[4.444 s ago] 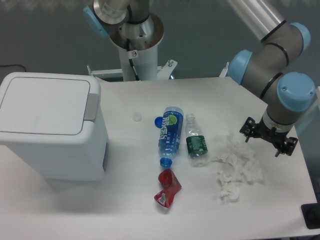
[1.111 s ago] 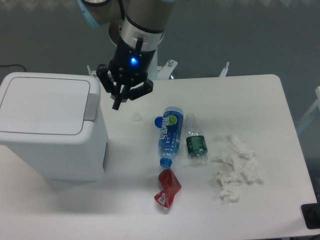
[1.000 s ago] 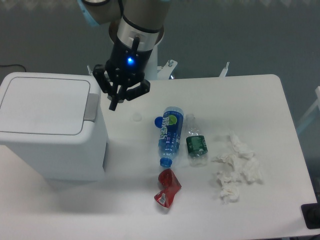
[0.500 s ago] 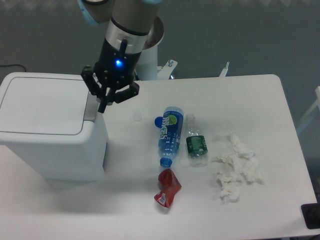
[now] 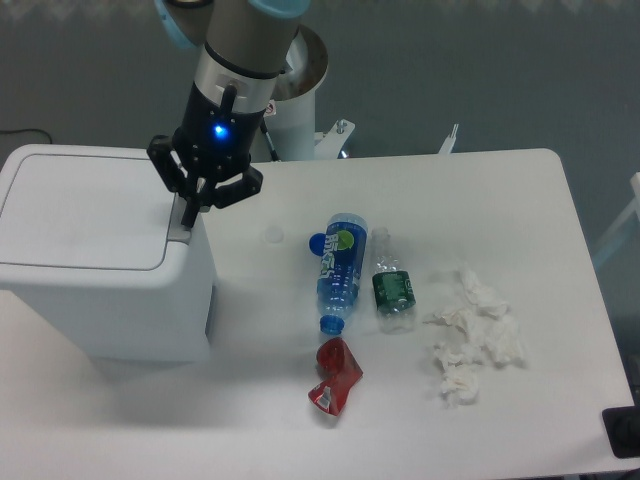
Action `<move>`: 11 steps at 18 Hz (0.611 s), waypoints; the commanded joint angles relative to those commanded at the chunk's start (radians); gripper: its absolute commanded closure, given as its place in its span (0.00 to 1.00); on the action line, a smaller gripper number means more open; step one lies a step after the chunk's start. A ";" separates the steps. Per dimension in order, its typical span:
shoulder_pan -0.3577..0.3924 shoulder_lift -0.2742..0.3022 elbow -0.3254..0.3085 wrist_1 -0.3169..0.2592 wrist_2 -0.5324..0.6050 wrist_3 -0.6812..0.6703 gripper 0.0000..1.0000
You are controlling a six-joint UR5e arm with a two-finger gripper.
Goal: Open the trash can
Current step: 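Press down on the lid edge to flip the lid open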
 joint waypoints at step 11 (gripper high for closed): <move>0.000 -0.008 0.000 0.002 0.002 0.005 1.00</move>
